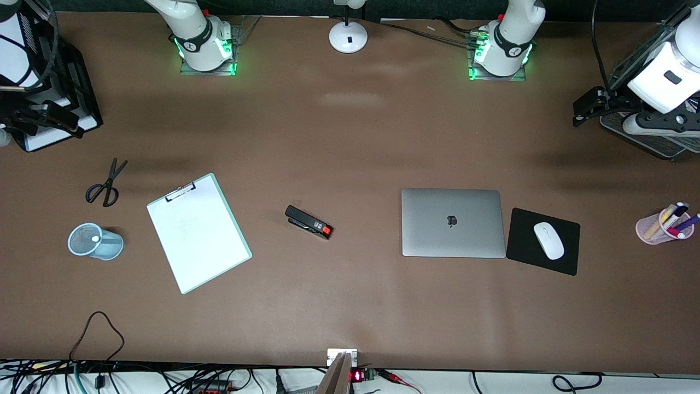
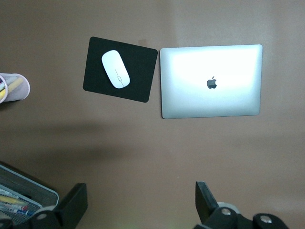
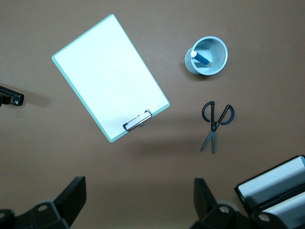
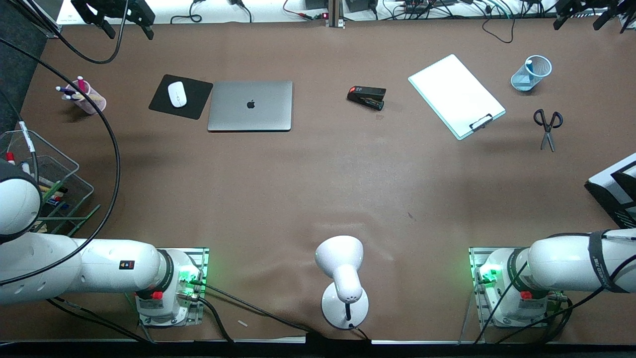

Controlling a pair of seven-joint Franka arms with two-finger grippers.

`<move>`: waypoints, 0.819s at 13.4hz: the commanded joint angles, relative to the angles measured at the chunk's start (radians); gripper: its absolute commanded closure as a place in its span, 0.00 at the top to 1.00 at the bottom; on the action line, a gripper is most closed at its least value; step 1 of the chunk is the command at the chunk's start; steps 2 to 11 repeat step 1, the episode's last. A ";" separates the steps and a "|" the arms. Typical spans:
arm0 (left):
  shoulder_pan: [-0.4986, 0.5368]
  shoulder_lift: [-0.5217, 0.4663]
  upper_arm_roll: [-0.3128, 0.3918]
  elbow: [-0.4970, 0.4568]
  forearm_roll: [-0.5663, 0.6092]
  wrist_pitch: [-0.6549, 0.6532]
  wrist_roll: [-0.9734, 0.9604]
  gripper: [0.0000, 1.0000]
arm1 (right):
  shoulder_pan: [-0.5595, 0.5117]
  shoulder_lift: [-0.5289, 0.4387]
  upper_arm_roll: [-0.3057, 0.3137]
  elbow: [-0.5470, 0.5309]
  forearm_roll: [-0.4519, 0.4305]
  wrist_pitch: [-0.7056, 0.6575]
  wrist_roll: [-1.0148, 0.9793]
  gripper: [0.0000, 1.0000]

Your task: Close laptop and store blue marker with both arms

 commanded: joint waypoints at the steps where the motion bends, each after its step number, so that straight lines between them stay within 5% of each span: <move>1: -0.001 0.014 0.005 0.030 -0.009 -0.022 0.025 1.00 | -0.003 0.008 0.001 0.027 -0.014 -0.021 0.004 1.00; 11: -0.001 0.014 0.005 0.030 -0.009 -0.022 0.025 1.00 | -0.003 0.008 0.001 0.027 -0.014 -0.021 0.004 1.00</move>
